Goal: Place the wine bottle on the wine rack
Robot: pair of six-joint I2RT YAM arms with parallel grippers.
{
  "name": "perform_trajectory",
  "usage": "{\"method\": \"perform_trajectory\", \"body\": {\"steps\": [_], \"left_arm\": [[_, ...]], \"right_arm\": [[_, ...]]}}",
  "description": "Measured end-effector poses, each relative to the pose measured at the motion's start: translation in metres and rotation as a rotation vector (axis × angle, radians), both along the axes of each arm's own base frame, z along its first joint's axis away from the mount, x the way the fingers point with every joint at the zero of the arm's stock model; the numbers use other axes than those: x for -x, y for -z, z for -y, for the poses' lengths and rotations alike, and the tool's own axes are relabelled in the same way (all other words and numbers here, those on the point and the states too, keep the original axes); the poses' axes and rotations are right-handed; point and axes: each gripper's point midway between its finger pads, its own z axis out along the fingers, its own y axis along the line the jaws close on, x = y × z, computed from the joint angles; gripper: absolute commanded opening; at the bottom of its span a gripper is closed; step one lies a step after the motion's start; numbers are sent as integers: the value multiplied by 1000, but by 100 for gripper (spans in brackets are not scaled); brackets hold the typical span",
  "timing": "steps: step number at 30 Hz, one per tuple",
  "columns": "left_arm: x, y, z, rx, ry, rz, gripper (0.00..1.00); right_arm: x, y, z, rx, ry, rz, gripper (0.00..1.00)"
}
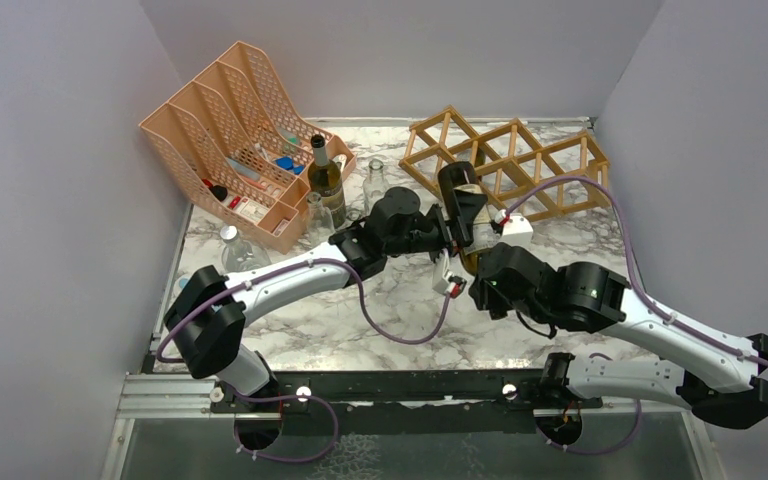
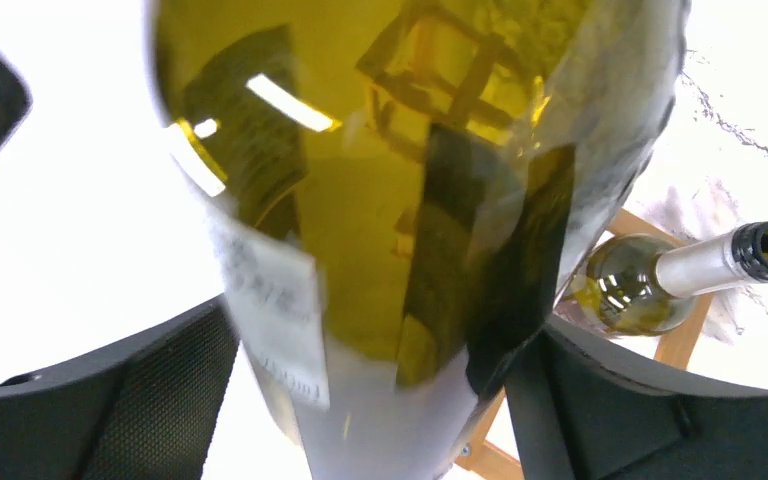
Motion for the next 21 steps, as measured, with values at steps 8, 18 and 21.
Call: {"method": "perform_trajectory", "body": {"steps": [8, 18, 21], "left_arm": [[4, -28, -8, 104, -58, -114, 99], [8, -69, -45, 449, -251, -567, 99], [-8, -63, -60, 583, -404, -749, 99]], "right_arm": [[-8, -8, 19, 29, 100, 48, 1], [-15, -21, 38, 75, 159, 100, 1], [-21, -28, 37, 91, 155, 119, 1]]}}
